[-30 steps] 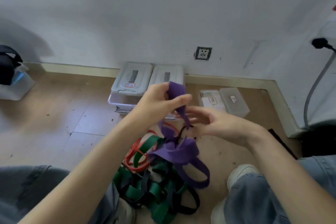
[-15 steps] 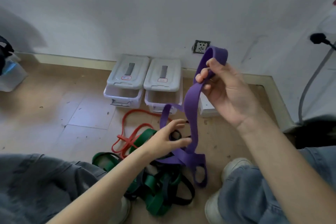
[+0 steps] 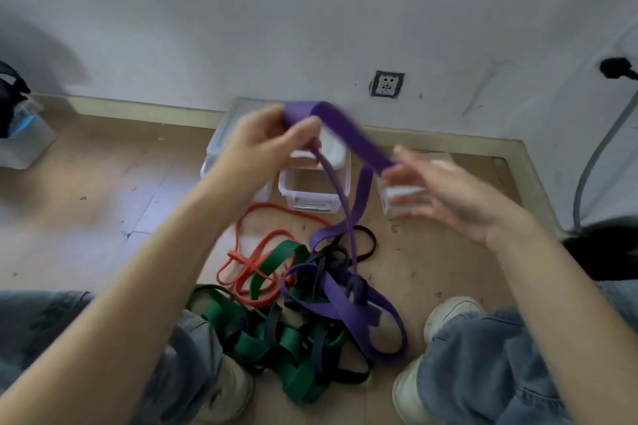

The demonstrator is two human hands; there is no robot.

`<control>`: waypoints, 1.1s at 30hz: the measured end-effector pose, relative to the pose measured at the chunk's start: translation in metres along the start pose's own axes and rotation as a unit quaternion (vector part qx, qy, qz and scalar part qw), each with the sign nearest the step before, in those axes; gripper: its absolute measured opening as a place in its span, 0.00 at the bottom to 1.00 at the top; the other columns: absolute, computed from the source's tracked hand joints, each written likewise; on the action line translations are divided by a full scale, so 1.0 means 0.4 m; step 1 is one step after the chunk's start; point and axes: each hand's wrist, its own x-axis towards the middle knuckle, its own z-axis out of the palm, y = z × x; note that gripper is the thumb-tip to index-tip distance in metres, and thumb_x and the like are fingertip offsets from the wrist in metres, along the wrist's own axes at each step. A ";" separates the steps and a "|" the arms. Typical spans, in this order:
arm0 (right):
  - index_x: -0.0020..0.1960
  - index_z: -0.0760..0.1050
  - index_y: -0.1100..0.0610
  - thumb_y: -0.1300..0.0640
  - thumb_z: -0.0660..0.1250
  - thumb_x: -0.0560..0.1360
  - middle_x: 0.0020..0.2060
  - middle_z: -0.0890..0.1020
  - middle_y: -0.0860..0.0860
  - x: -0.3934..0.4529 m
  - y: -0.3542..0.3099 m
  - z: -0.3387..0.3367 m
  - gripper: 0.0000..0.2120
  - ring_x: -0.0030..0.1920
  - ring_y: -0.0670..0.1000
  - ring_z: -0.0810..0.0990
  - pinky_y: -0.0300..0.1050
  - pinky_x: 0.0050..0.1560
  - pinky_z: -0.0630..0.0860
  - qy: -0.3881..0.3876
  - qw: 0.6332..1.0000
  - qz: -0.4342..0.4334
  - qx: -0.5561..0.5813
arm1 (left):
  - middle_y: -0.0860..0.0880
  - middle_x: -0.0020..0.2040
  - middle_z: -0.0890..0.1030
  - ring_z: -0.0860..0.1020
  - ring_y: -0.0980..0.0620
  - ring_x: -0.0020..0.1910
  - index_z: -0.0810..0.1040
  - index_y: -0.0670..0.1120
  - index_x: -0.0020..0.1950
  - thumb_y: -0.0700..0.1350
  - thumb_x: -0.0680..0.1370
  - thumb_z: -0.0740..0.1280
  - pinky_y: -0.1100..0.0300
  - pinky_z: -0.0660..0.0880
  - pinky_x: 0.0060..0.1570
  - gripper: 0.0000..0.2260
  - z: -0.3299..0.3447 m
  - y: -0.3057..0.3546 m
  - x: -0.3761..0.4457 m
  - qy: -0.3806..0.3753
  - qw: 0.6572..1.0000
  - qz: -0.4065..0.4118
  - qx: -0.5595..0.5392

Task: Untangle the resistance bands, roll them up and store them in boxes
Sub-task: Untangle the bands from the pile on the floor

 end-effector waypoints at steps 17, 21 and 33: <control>0.46 0.80 0.60 0.57 0.68 0.69 0.36 0.84 0.54 -0.010 -0.035 0.078 0.08 0.37 0.60 0.80 0.39 0.28 0.77 -0.029 0.969 -0.225 0.095 | 0.56 0.57 0.78 0.76 0.63 0.57 0.69 0.53 0.62 0.45 0.65 0.77 0.65 0.74 0.55 0.28 0.087 -0.188 -0.055 -0.213 0.970 -0.115 0.024; 0.47 0.78 0.61 0.60 0.64 0.74 0.35 0.83 0.52 -0.017 -0.057 0.063 0.06 0.34 0.48 0.81 0.34 0.26 0.72 0.010 0.944 -0.216 0.250 | 0.52 0.44 0.83 0.81 0.54 0.47 0.78 0.49 0.49 0.40 0.70 0.74 0.51 0.77 0.54 0.11 0.149 -0.327 -0.098 -0.208 0.968 -0.118 0.076; 0.50 0.80 0.60 0.50 0.67 0.74 0.42 0.83 0.61 -0.052 -0.085 0.034 0.14 0.35 0.61 0.79 0.42 0.32 0.75 -0.158 0.954 -0.134 -0.216 | 0.42 0.62 0.75 0.73 0.44 0.63 0.71 0.41 0.64 0.48 0.67 0.75 0.44 0.69 0.64 0.28 0.123 -0.269 -0.017 -0.156 0.961 0.131 0.186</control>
